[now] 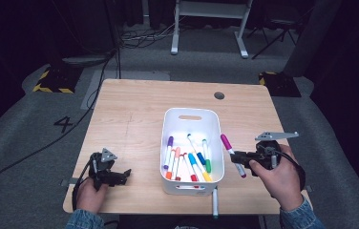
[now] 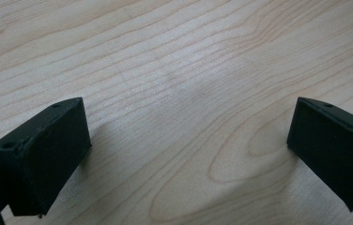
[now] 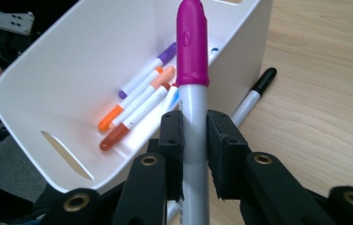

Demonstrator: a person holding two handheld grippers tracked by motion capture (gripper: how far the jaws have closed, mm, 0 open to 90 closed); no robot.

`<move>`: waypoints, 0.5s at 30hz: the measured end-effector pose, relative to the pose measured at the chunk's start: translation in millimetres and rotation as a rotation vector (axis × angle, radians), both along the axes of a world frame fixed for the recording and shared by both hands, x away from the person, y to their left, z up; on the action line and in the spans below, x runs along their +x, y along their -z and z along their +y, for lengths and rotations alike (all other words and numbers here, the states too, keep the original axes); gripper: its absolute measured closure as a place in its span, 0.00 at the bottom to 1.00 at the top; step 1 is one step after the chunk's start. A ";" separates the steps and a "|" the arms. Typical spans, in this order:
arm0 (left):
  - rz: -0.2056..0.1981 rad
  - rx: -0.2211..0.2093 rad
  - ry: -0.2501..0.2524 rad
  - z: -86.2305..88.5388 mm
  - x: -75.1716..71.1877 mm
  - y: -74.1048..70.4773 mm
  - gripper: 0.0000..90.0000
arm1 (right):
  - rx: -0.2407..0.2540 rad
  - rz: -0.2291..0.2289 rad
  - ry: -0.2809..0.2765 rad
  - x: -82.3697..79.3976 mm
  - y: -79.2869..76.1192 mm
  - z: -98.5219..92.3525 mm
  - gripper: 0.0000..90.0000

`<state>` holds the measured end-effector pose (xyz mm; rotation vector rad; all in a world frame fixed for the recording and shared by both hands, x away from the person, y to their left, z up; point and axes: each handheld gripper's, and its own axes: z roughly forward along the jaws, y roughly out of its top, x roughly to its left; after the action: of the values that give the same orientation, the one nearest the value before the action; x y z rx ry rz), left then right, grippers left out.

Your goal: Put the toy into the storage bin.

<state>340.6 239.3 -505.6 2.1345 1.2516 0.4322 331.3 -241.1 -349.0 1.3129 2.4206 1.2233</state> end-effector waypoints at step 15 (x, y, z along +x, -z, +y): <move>-0.002 0.002 -0.001 0.1 0.1 -0.1 0.00 | 0.015 -0.030 -0.063 0.4 -20.2 26.7 0.85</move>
<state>340.7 239.4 -505.6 2.1348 1.2515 0.4364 331.7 -214.3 -328.8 1.2224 2.4541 1.2689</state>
